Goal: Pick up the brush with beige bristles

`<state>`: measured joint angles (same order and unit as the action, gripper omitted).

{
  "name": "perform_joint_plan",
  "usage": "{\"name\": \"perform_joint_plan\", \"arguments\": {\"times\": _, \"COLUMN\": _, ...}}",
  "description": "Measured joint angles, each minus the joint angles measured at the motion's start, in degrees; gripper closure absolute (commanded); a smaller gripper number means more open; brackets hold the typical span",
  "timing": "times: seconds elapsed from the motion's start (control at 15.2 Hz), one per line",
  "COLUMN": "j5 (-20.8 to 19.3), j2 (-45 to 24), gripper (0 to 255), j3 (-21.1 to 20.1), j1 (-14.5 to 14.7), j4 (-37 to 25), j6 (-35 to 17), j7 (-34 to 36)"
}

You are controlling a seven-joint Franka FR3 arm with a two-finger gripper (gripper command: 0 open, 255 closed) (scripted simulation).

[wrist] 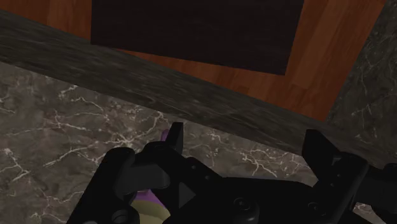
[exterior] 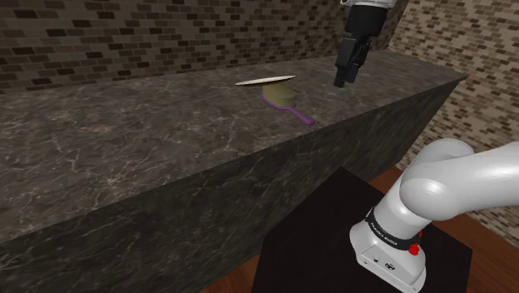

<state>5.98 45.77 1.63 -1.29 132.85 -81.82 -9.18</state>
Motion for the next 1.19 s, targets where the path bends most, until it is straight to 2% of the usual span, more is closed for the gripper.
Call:
{"name": "perform_joint_plan", "arguments": {"times": 0.13, "j5": 0.0, "j2": -0.8, "gripper": 0, "j3": 0.0, "j1": -0.1, "j4": 0.0, "j6": -0.8, "j7": 0.2}}
{"name": "perform_joint_plan", "arguments": {"times": 0.33, "j5": 0.0, "j2": -4.7, "gripper": 0, "j3": 0.1, "j1": -0.9, "j4": 0.5, "j6": -5.0, "j7": 1.1}}
{"name": "perform_joint_plan", "arguments": {"times": 0.92, "j5": -0.1, "j2": -20.6, "gripper": 0, "j3": 1.0, "j1": -3.2, "j4": -1.0, "j6": -18.9, "j7": 4.1}}
{"name": "perform_joint_plan", "arguments": {"times": 1.19, "j5": 0.0, "j2": -29.3, "gripper": 0, "j3": 1.9, "j1": -4.2, "j4": -4.2, "j6": -24.2, "j7": 5.1}}
